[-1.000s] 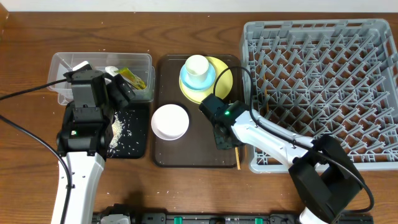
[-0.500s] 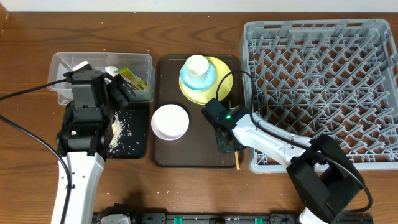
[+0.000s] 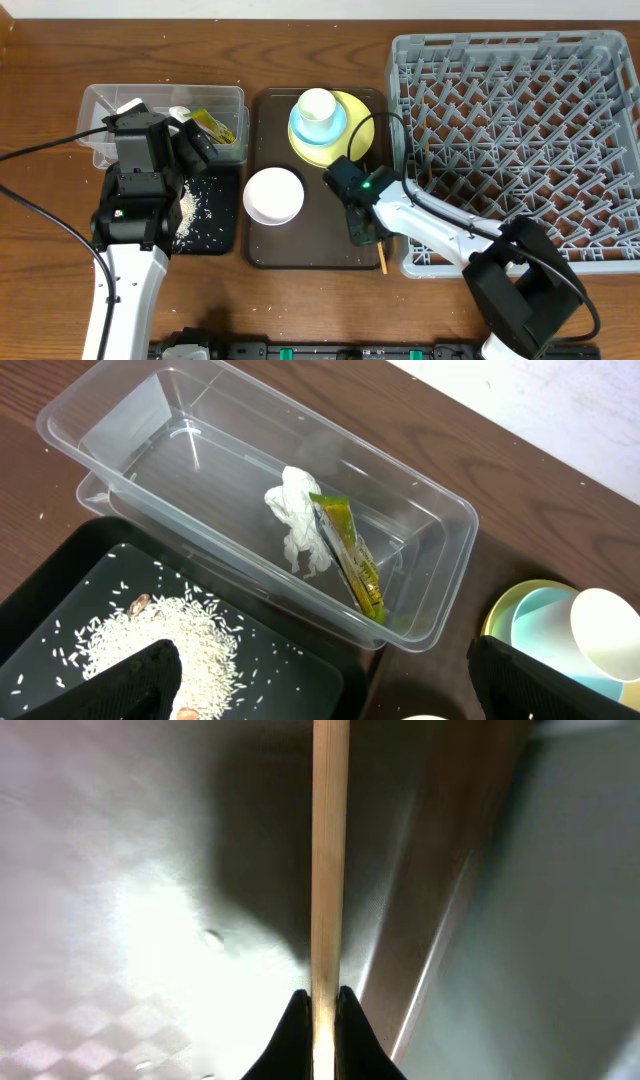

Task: Sort waste into correct bins and load items into the dishwasher rack
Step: 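Carry the second chopstick into the rack and release it upright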

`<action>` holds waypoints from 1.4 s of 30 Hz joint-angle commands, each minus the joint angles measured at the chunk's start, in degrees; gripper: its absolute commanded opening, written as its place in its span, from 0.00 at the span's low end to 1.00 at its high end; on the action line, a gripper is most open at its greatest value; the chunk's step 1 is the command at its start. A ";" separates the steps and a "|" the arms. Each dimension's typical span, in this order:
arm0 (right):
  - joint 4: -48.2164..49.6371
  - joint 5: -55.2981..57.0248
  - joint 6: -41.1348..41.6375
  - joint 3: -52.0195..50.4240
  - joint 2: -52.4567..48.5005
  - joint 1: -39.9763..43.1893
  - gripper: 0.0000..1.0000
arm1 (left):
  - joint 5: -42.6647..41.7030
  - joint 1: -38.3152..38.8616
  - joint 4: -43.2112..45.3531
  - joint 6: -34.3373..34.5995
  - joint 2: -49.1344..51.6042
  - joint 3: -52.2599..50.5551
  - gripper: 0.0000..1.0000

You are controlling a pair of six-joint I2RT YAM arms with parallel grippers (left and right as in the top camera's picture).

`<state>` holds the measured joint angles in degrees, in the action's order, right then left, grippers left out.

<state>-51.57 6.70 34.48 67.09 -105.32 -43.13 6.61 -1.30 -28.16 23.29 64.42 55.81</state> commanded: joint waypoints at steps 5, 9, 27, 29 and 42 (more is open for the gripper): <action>-5.07 4.20 -1.60 9.27 8.09 3.19 0.01 | 0.52 -0.17 -0.07 -0.74 -0.02 0.72 0.94; -6.56 8.11 -5.44 11.47 12.98 7.08 0.01 | 0.52 -0.17 -0.07 -0.74 -0.02 0.72 0.94; 1.99 1.64 -25.31 11.72 15.96 32.06 0.01 | 0.52 -0.17 -0.07 -0.74 -0.02 0.72 0.94; 2.84 0.66 -25.11 11.72 15.30 32.70 0.01 | 0.52 -0.17 -0.07 -0.74 -0.02 0.72 0.94; 7.26 -0.35 -25.33 11.69 6.27 32.79 0.01 | 0.52 -0.17 -0.07 -0.74 -0.02 0.72 0.94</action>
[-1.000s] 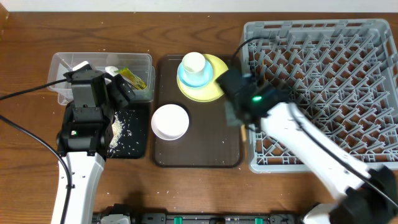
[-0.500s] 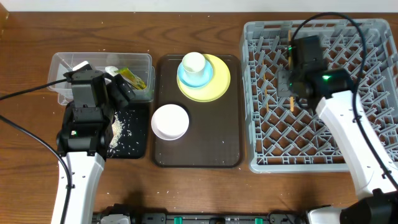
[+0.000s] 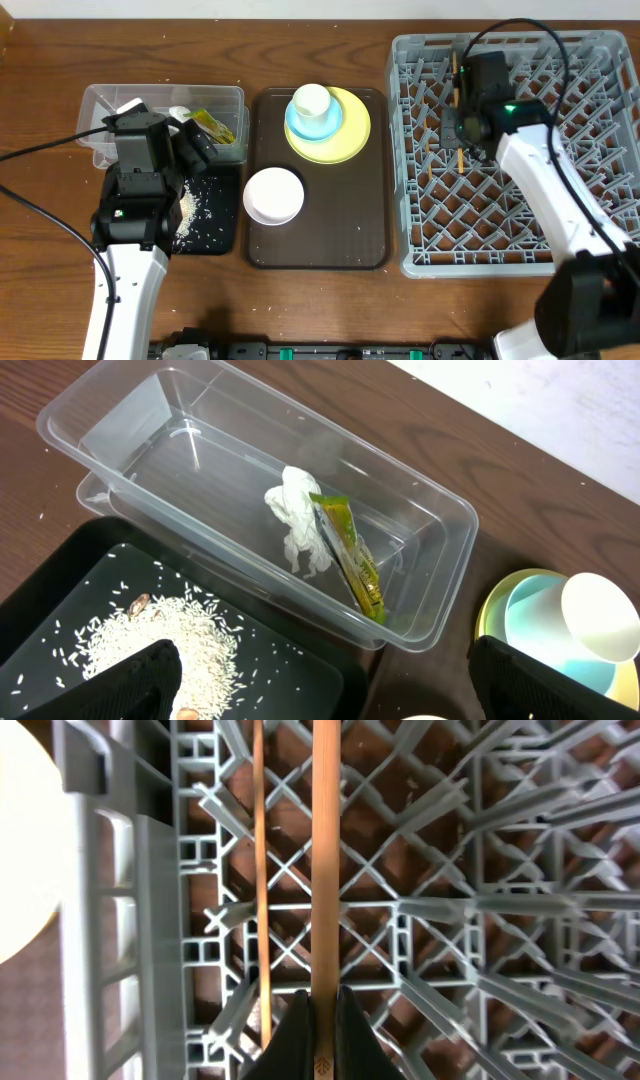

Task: Sort waste into correct bins and load items into the dishwasher rack
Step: 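Carry the second chopstick into the rack and release it upright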

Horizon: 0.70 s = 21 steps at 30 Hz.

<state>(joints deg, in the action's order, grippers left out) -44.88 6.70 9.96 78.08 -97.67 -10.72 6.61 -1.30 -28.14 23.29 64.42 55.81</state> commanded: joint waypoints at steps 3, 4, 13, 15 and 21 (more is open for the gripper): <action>1.03 -0.33 -0.83 0.70 -2.64 0.37 0.01 | 0.52 -0.17 -0.09 -0.74 -0.02 0.72 0.95; 1.03 -0.33 -0.85 0.72 -2.84 0.37 0.01 | 0.52 -0.17 -0.09 -0.74 -0.02 0.72 0.94; 1.40 -0.37 -0.83 0.66 -3.10 0.35 0.01 | 0.52 -0.17 -0.09 -0.72 -0.02 0.72 0.94; 1.40 -0.37 -0.83 0.57 -3.13 0.35 0.01 | 0.52 -0.17 -0.09 -0.74 -0.02 0.72 0.95; 2.05 -0.35 -0.85 0.50 -3.61 0.31 0.01 | 0.52 -0.17 -0.09 -0.74 -0.02 0.72 0.94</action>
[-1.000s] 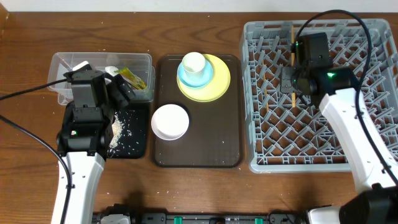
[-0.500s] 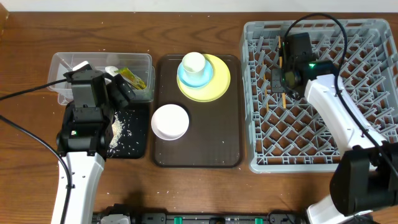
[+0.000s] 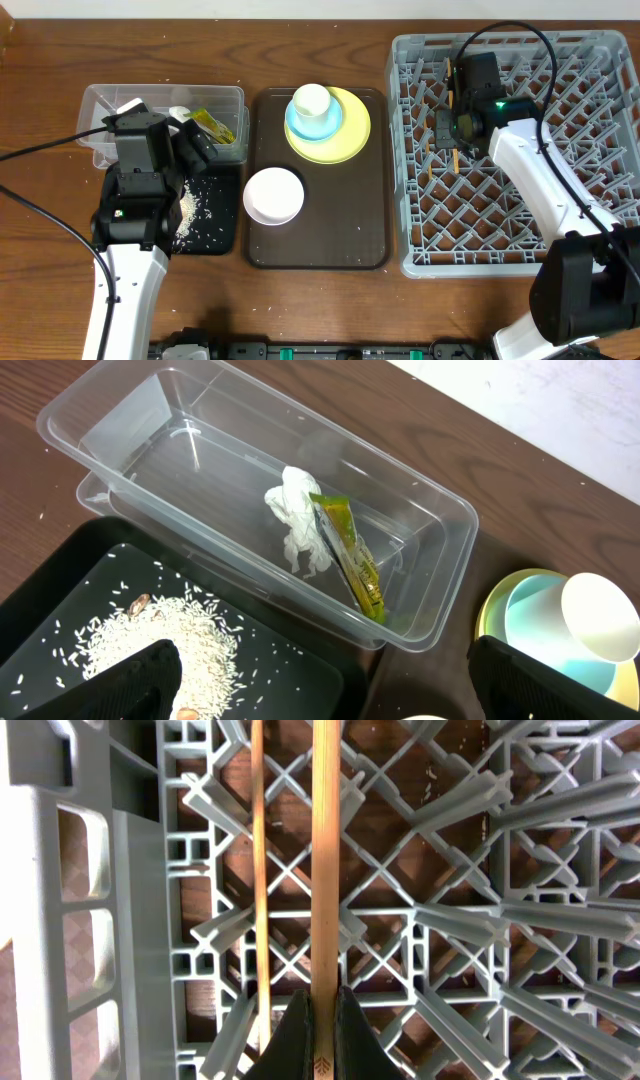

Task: Sort waste into correct bins and load items into the dishwasher rack
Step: 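Carry the second chopstick into the rack and release it upright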

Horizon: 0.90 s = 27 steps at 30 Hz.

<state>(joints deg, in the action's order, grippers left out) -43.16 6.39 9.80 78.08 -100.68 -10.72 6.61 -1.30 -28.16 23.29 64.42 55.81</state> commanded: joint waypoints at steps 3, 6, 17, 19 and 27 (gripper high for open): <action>0.31 -0.04 -0.68 0.48 -0.61 0.31 0.01 | 0.52 -0.17 -0.07 -0.74 -0.02 0.72 0.94; 0.35 -0.07 -0.68 0.39 -0.61 0.31 0.01 | 0.52 -0.17 -0.07 -0.74 -0.02 0.72 0.94; 1.31 -0.02 -0.72 -1.03 -0.70 0.31 0.01 | 0.52 -0.17 -0.07 -0.74 -0.02 0.72 0.94; 1.70 -0.02 -0.72 -1.68 -0.70 0.31 0.02 | 0.52 -0.17 -0.07 -0.74 -0.02 0.72 0.95; 1.40 0.07 -1.38 -2.03 -0.70 0.31 0.22 | 0.52 -0.17 -0.07 -0.74 -0.02 0.72 0.95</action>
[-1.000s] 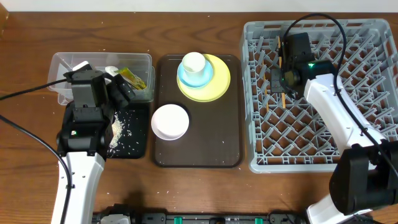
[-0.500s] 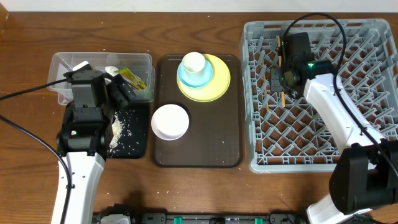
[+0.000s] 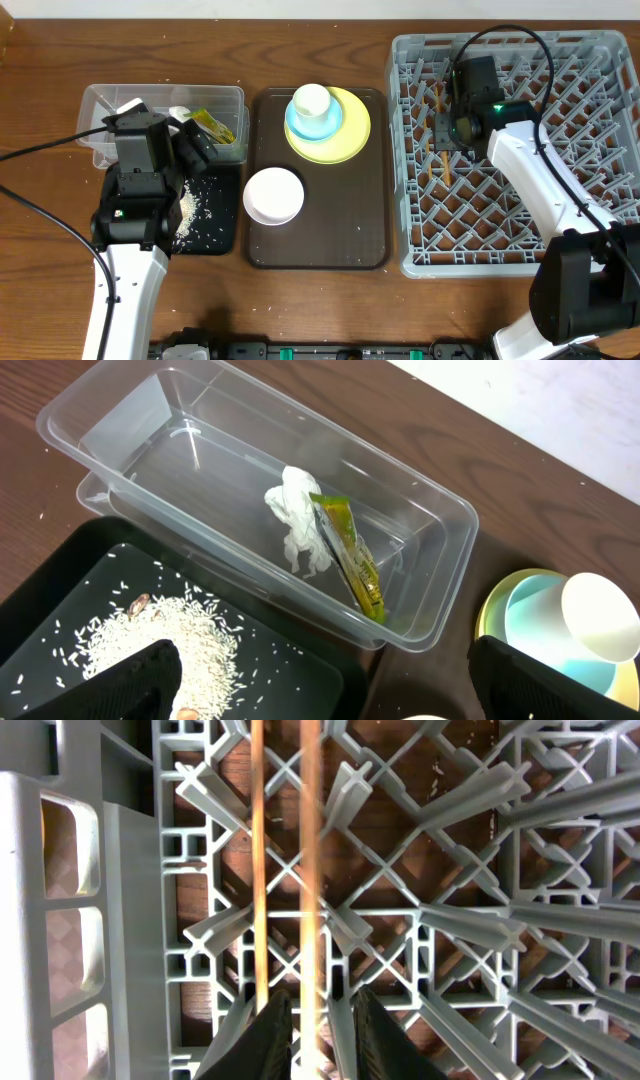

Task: Sort waste into correct bins and load items into the dishwasher rack
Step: 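Carry the second chopstick into the rack and release it upright, then move the right gripper to the white bowl and grip its rim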

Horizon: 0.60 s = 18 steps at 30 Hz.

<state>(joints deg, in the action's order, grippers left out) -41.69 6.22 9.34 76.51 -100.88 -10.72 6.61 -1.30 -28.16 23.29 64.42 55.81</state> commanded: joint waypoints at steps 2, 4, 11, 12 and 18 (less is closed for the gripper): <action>-0.15 0.42 -0.94 -0.46 -0.50 0.31 0.23 | 0.52 -0.17 -0.07 -0.74 -0.02 0.72 0.95; -0.07 0.42 -1.86 -0.42 -0.48 0.31 0.24 | 0.52 -0.17 -0.07 -0.74 -0.02 0.72 0.95; -5.33 -1.60 -2.38 5.22 1.18 -0.50 0.24 | 0.52 -0.17 -0.07 -0.74 -0.02 0.72 0.94; -6.60 -2.25 -2.38 6.56 1.64 -0.87 0.24 | 0.52 -0.17 -0.07 -0.74 -0.02 0.72 0.94; -10.38 -13.97 -2.38 12.13 3.54 -4.83 0.24 | 0.52 -0.17 -0.07 -0.72 -0.02 0.72 0.94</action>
<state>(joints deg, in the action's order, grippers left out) -51.59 0.36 7.81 85.97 -99.74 -12.88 6.61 -1.30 -28.16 23.29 64.42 55.81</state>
